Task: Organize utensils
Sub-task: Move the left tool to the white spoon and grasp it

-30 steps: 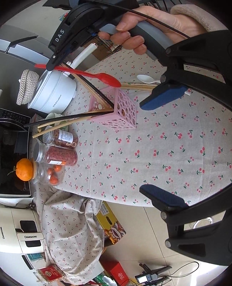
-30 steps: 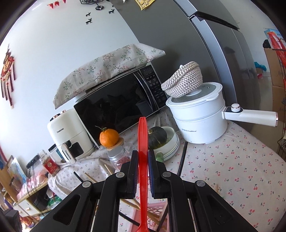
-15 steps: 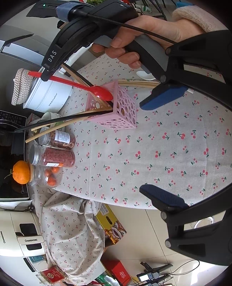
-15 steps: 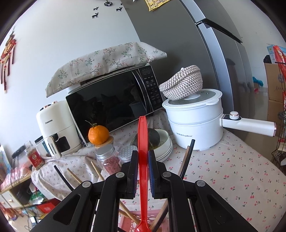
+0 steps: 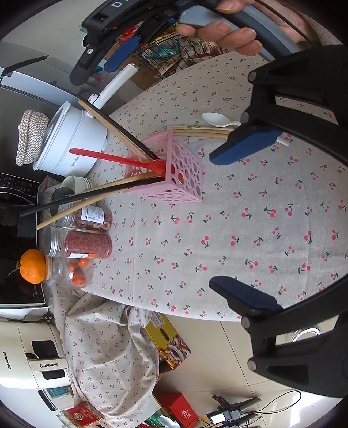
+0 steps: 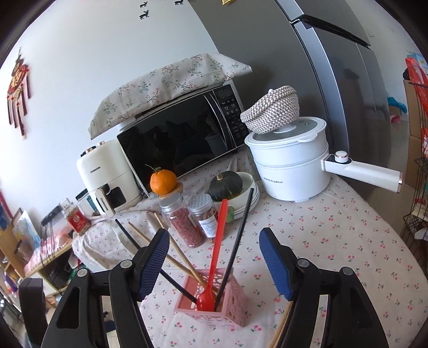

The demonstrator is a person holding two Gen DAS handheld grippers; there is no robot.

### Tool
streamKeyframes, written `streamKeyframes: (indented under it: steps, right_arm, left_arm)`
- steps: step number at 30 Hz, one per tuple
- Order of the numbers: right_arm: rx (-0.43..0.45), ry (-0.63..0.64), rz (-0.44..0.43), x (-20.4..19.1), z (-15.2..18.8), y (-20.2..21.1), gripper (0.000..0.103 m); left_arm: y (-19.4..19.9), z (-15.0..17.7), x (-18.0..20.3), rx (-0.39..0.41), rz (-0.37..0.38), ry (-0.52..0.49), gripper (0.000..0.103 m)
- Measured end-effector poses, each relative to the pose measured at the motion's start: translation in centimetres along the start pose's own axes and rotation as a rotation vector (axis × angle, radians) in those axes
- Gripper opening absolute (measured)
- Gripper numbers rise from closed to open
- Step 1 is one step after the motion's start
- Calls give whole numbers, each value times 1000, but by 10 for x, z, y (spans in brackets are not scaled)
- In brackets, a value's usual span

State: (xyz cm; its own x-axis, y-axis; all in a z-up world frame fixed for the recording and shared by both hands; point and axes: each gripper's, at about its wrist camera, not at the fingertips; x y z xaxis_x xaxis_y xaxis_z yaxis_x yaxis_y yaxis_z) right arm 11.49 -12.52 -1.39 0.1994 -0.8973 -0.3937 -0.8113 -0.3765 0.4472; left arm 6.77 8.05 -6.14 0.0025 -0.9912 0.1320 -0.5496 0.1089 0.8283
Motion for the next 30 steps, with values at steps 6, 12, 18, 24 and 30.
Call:
streamKeyframes:
  steps: [6, 12, 18, 24, 30]
  right_arm:
    - [-98, -6, 101, 35, 6, 25, 82]
    - [-224, -59, 206, 73, 18, 39, 84]
    - [-349, -108, 277, 106, 31, 49, 84]
    - [-439, -136, 349, 144, 42, 60, 84]
    - [-512, -194, 379, 184, 53, 69, 84]
  left_arm:
    - [-3, 4, 18, -7, 12, -29, 85]
    - [-5, 10, 43, -23, 12, -89, 85]
    - [-12, 16, 68, -43, 3, -141, 85]
    - [-25, 23, 95, -66, -14, -218, 85]
    - [-41, 29, 127, -92, 9, -306, 85]
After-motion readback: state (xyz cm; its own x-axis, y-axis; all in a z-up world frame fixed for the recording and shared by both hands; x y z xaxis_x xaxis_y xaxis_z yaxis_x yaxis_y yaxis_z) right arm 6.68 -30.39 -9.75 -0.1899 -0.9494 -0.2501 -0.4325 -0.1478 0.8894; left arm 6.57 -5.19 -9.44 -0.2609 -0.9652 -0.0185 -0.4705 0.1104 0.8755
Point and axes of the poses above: each gripper's, at about its wrist camera, not at the fingertips, and y roughly against the way its jaws point, x to its right, z to its underside, and after that the axes turned 2 degrees about -z, right-handed
